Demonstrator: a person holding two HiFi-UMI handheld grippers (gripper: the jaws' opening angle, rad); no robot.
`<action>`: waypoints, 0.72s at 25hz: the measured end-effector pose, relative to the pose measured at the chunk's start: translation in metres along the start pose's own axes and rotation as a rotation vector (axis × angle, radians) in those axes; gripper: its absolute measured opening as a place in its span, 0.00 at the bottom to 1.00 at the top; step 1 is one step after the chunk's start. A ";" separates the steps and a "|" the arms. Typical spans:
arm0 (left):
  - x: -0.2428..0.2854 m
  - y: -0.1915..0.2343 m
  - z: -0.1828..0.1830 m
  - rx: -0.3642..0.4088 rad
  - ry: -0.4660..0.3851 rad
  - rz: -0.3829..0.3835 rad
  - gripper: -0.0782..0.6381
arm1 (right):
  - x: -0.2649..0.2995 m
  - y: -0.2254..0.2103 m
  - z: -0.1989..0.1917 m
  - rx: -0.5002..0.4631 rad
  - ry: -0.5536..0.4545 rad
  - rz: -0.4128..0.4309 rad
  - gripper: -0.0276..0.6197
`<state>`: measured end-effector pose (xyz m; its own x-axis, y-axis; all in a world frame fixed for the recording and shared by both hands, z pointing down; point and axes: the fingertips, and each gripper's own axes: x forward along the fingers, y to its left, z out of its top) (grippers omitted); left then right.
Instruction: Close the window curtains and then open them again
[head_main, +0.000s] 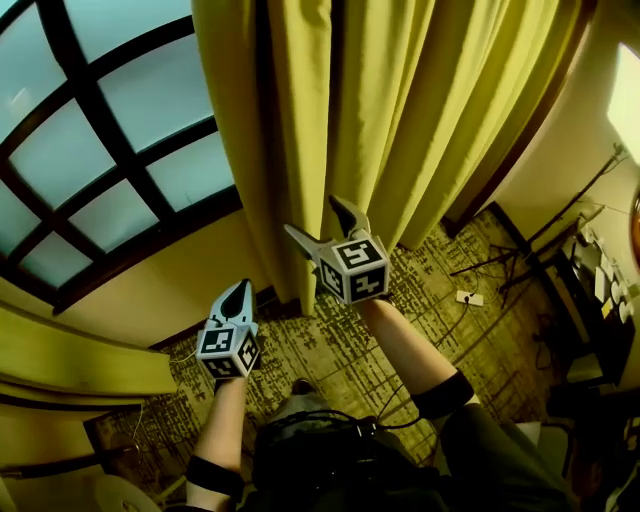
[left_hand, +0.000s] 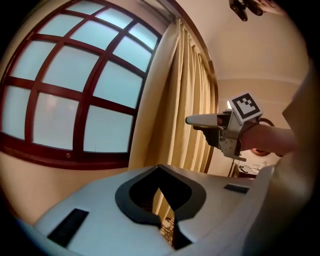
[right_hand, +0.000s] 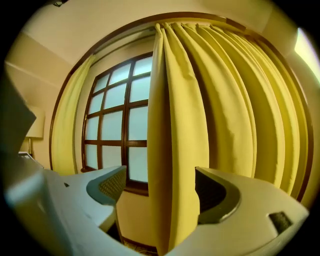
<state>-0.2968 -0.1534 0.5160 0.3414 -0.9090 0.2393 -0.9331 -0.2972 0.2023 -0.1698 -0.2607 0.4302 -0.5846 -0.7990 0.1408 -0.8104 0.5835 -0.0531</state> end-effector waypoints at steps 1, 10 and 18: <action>0.007 0.005 0.006 -0.004 -0.009 -0.004 0.11 | 0.011 -0.002 0.014 -0.013 -0.013 -0.015 0.77; 0.055 0.030 0.065 -0.002 -0.053 -0.065 0.11 | 0.090 -0.008 0.117 -0.051 -0.100 -0.129 0.98; 0.073 0.035 0.096 0.051 -0.048 -0.080 0.11 | 0.135 -0.010 0.158 -0.090 -0.119 -0.180 1.01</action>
<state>-0.3154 -0.2581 0.4492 0.4105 -0.8943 0.1780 -0.9080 -0.3829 0.1701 -0.2463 -0.3973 0.2933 -0.4354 -0.9000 0.0219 -0.8985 0.4359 0.0512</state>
